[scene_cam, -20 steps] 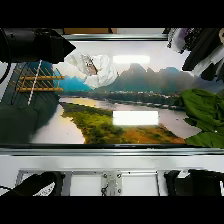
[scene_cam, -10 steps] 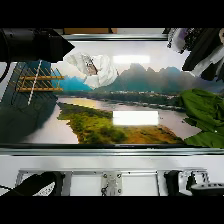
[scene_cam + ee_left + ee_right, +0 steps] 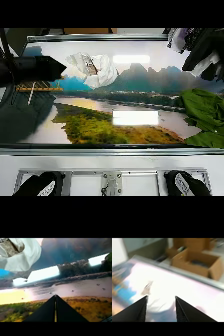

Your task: Fold the clothes and pants, and hang the long-sleeved shirts on hangers.

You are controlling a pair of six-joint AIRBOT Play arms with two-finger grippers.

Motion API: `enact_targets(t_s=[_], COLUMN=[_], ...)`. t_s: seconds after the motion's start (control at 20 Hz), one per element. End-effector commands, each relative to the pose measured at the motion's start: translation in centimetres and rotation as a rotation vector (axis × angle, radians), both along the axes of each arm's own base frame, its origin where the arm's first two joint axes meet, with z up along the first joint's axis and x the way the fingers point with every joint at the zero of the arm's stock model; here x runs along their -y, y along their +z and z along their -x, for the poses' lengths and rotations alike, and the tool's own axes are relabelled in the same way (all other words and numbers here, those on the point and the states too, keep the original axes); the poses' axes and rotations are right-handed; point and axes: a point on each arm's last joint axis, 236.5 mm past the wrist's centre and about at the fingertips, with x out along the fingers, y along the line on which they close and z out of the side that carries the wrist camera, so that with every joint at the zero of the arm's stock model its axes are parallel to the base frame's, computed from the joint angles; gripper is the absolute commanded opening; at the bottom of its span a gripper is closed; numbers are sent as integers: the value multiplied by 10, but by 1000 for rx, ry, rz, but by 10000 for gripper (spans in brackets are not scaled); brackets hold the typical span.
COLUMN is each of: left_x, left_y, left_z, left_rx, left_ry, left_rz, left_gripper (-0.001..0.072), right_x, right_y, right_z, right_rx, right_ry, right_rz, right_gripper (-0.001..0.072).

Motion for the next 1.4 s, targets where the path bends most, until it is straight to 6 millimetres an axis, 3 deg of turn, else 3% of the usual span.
enact_targets(t_s=[0.0, 0.15, 0.35, 0.5, 0.55, 0.6, 0.65, 0.9, 1.35], left_x=[-6, -8, -10, -12, -12, -12, -13, -14, -13], left_y=[-32, -47, -49, -43, -41, -39, -37, -27, -35], left_z=[3, 9, 19, 23, 24, 26, 27, 34, 29], left_rx=[-15, -32, -31, -13, -8, -2, 5, 34, 9], left_ry=[38, 44, 43, 44, 44, 44, 44, 44, 43], left_rz=[17, 16, 14, 16, 17, 18, 20, 27, 21], left_gripper=[17, 17, 17, 17, 17, 17, 17, 17, 17], right_x=[-101, -151, -183, -183, -183, -183, -183, -183, -183], right_y=[-72, -112, -130, -131, -131, -131, -133, -135, -135], right_z=[21, 35, 48, 48, 48, 49, 52, 55, 55], right_rx=[-153, -262, -297, -298, -298, -302, -307, -317, -317], right_ry=[266, 387, 479, 480, 480, 485, 492, 504, 504], right_rz=[213, 281, 303, 303, 303, 305, 310, 317, 317], right_gripper=[375, 375, 373, 370, 333, 131, 22, 18, 18])
